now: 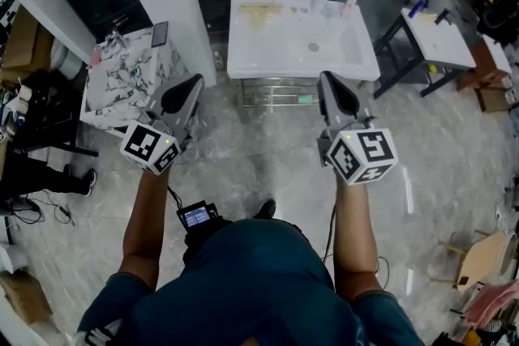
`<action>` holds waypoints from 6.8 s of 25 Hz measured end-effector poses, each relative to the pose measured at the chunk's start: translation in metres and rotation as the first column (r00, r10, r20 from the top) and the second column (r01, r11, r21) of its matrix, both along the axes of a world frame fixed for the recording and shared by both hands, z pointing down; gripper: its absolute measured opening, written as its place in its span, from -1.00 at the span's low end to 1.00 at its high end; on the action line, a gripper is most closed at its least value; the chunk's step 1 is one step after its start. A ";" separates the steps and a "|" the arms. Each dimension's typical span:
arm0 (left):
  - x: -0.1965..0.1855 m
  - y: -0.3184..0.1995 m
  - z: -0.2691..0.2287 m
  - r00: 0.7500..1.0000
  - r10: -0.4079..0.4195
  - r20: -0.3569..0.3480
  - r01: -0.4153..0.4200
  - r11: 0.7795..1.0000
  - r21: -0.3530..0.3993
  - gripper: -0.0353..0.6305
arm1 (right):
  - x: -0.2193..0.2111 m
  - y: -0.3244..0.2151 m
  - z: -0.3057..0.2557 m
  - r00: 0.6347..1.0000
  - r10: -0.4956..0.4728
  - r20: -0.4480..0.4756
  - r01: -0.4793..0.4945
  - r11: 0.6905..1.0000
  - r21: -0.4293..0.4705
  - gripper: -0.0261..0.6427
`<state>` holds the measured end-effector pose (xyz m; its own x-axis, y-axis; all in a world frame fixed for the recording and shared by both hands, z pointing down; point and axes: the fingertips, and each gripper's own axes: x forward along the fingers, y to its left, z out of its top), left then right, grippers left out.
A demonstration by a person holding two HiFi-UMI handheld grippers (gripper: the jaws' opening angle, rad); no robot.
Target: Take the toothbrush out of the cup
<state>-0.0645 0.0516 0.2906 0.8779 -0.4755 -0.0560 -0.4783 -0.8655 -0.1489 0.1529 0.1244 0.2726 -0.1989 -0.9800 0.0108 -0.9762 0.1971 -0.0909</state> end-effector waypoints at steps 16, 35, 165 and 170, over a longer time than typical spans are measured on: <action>0.065 -0.036 0.011 0.999 0.045 0.019 -0.044 0.999 -0.021 -0.89 | 0.061 -0.020 0.020 0.999 0.048 0.024 -0.047 0.999 -0.026 -0.89; 0.134 -0.193 0.007 0.973 0.232 -0.012 -0.232 0.973 -0.018 -0.89 | 0.106 -0.138 0.018 0.975 0.223 0.008 -0.222 0.973 -0.057 -0.89; 0.017 -0.393 0.091 0.983 -0.178 0.037 0.181 0.955 -0.236 -0.89 | 0.158 -0.540 0.202 0.991 0.048 0.121 0.001 0.927 -0.376 -0.75; 0.014 -0.385 0.087 0.986 -0.166 0.036 0.170 0.961 -0.220 -0.89 | 0.170 -0.517 0.188 0.990 0.078 0.114 -0.032 0.935 -0.353 -0.75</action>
